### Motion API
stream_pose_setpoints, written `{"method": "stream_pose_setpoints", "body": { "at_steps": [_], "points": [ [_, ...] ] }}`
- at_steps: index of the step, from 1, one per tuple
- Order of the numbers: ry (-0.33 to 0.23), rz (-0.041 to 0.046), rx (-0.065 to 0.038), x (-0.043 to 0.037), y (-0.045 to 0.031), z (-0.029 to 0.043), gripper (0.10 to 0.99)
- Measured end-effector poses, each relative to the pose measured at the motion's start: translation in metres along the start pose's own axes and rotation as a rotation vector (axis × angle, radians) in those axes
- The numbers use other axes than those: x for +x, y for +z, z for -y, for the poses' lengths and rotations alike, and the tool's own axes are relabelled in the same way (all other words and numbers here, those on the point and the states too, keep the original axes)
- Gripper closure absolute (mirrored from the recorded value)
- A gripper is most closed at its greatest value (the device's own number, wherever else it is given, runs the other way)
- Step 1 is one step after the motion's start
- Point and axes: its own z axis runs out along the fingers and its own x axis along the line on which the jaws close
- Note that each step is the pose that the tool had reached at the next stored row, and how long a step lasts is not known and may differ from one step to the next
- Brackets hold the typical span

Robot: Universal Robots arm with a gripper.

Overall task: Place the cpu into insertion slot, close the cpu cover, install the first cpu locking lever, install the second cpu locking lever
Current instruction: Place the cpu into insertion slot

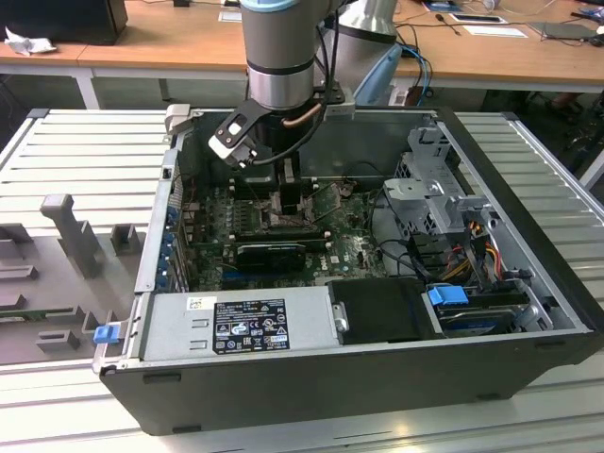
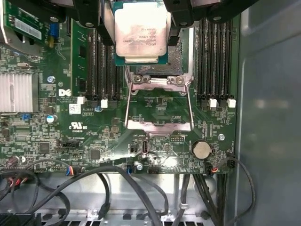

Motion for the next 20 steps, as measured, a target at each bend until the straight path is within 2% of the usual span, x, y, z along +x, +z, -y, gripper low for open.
{"method": "stream_pose_setpoints", "body": {
  "at_steps": [5,10,15,20],
  "points": [
    [0.002,-0.0001,0.000,0.0074,0.0124,0.0017,0.561],
    [0.035,0.0028,-0.001,0.0104,0.0212,0.0029,0.561],
    [0.036,0.0030,-0.001,0.0137,0.0323,0.0042,0.561],
    [0.038,0.0031,-0.001,0.0151,0.0373,0.0046,0.561]
  ]
}}
